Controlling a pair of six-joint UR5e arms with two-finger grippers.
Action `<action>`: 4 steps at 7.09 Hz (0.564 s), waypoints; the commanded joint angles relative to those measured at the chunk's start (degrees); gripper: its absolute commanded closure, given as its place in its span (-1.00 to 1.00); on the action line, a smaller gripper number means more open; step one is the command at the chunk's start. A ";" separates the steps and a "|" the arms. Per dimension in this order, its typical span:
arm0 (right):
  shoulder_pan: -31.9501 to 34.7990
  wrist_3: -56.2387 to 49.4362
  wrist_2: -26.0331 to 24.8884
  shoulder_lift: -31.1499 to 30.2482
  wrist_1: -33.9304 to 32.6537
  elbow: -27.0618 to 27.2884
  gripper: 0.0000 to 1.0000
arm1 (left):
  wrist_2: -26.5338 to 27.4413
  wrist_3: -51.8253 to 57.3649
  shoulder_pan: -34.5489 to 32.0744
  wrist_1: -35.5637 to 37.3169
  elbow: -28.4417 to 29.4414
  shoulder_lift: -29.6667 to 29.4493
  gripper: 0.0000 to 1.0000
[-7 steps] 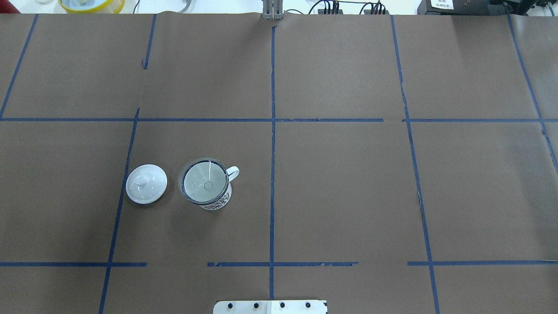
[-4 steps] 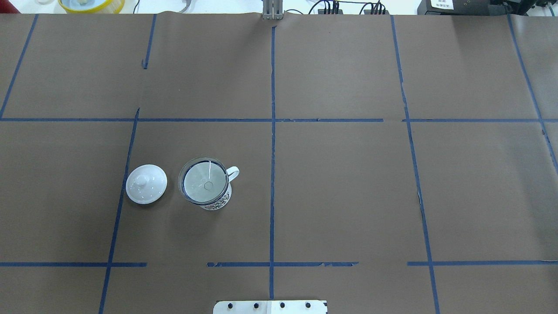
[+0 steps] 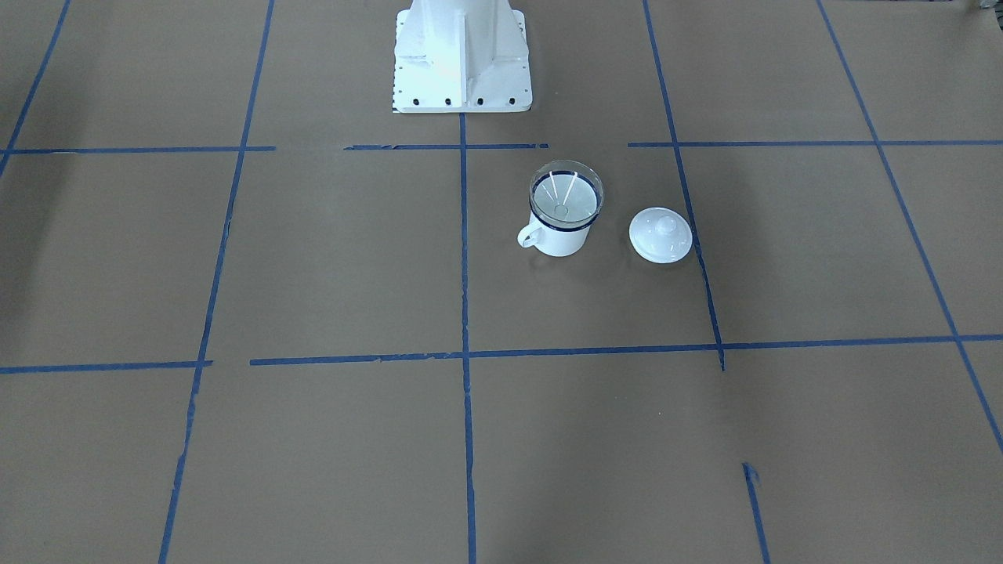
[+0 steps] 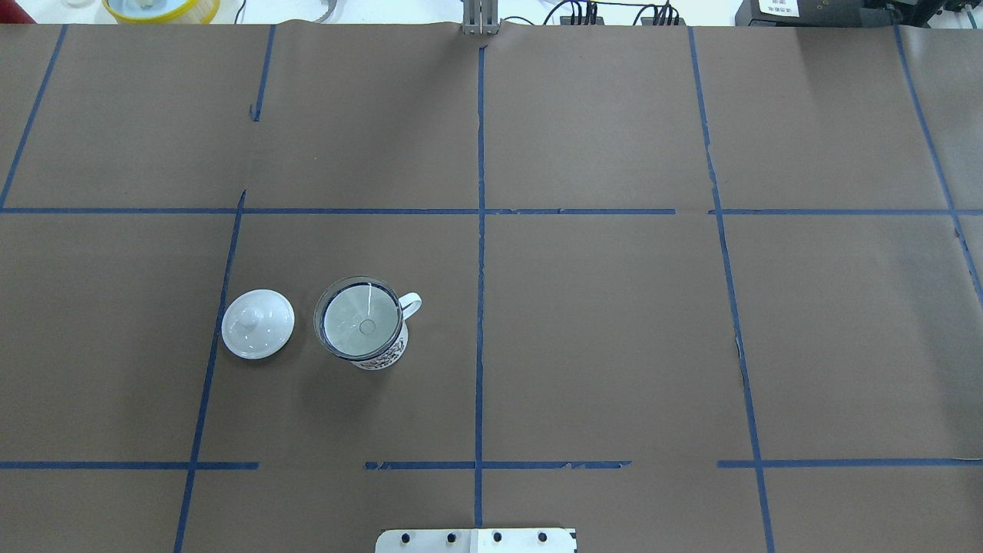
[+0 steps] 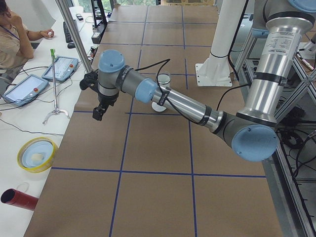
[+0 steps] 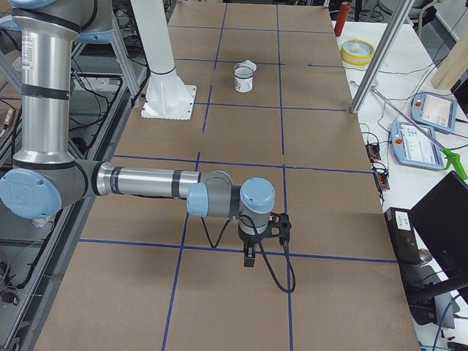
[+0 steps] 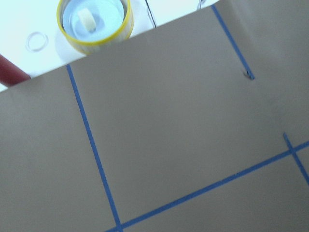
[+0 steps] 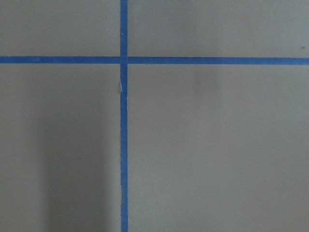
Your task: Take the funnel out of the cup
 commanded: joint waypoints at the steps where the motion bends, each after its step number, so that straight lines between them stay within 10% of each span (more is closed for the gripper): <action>1: 0.00 0.00 0.00 0.00 0.00 0.01 -1.00 | -1.38 -9.37 3.47 -5.23 -3.20 -0.26 -1.00; 4: 0.00 0.00 0.00 0.00 0.00 0.01 -1.00 | 0.07 -38.55 23.12 -5.16 -4.86 -6.91 -1.00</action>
